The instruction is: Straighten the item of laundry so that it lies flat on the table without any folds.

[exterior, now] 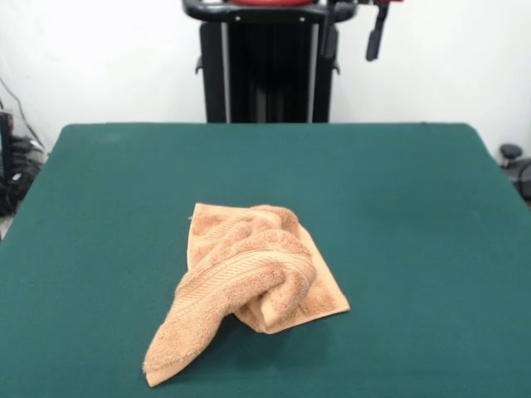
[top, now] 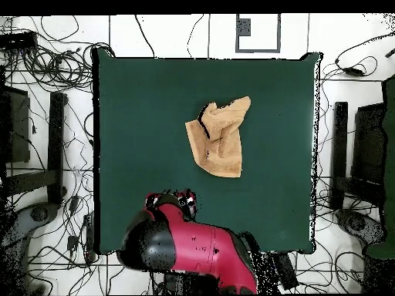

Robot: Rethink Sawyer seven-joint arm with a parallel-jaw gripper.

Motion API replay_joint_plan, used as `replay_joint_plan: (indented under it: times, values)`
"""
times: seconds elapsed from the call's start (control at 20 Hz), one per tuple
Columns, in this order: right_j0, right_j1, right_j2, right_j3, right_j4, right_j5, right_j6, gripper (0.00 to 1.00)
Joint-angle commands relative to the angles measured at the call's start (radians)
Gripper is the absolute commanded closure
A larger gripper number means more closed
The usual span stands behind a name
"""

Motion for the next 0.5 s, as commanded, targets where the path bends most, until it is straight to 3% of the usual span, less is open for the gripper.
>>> replay_joint_plan:
  times: [0.05, 0.5]
  values:
    - [0.027, 0.125, 0.011, -0.163, 0.045, 0.138, 0.226, 0.0]
    - [0.022, 0.227, 0.016, -0.33, 0.061, 0.201, 0.219, 0.0]
